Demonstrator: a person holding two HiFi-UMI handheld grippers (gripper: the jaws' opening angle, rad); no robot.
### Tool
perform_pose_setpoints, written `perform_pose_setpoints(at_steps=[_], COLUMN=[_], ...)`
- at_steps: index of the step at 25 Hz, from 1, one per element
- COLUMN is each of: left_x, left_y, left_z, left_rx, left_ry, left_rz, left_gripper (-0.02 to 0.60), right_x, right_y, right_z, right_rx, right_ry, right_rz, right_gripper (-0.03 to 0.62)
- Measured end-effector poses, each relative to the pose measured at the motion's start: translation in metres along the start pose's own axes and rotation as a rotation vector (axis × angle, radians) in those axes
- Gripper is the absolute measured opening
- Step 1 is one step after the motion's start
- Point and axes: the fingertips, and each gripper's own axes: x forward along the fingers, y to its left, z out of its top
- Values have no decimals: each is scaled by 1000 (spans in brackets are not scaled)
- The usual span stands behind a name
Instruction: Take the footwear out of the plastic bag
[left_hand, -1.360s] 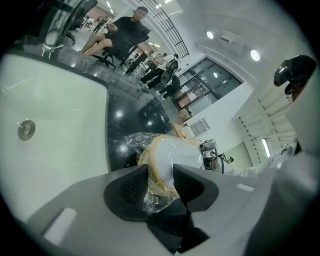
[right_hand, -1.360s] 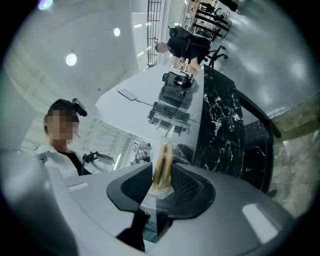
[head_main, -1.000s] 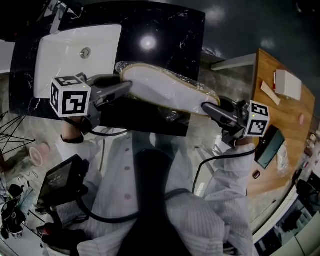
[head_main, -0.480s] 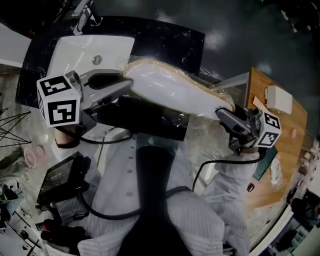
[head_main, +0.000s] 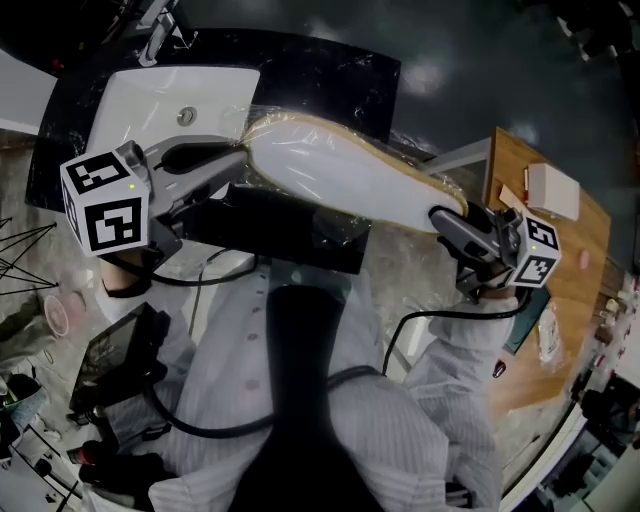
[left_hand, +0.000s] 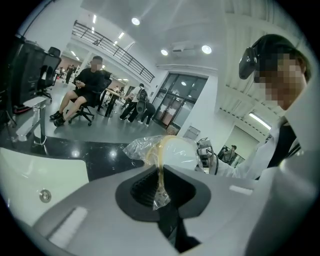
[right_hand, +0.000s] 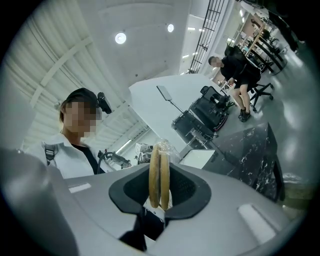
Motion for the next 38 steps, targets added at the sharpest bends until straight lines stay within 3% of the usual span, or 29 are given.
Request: perform_pose_setpoints(at_steps=[7,11,14,18,23,27,31,35,38], left_x=[-1,-13,-19,-20,-36,-48,-47,-37,-27], left_y=[4,21,20,29,45,67,78,78,75], left_z=[0,1,3,2,6,7,7,10,17], left_rx=[-12,-18,-8,13,24,80,84,68,100], left_ry=[-5,-22,-35,-21,-67,-111,-166,-256,-332], left_rz=[19,101,91,167,277,428,548,628,696], left_gripper=[8,0,0,0,0,0,0,1,2], right_x=[-6,-20,-28,-33,-54,-79,-87,-68,-40], right_y=[-1,-3,-4,-6,-8,-10,-18,-15,-10], right_z=[-3,-4,-4,-4,-1,5,10,20,31], right_rx=[3,13,11,-23,-50,-118,-260,-474,-574], right_ry=[-10,-39,-51,-48,-75,-116,-100,-112,-214], right_rz=[-10,-35,-47,-119,-229,-409,-699,-976,-1065], right_gripper=[87,86,81,77,75,76,75,75,75])
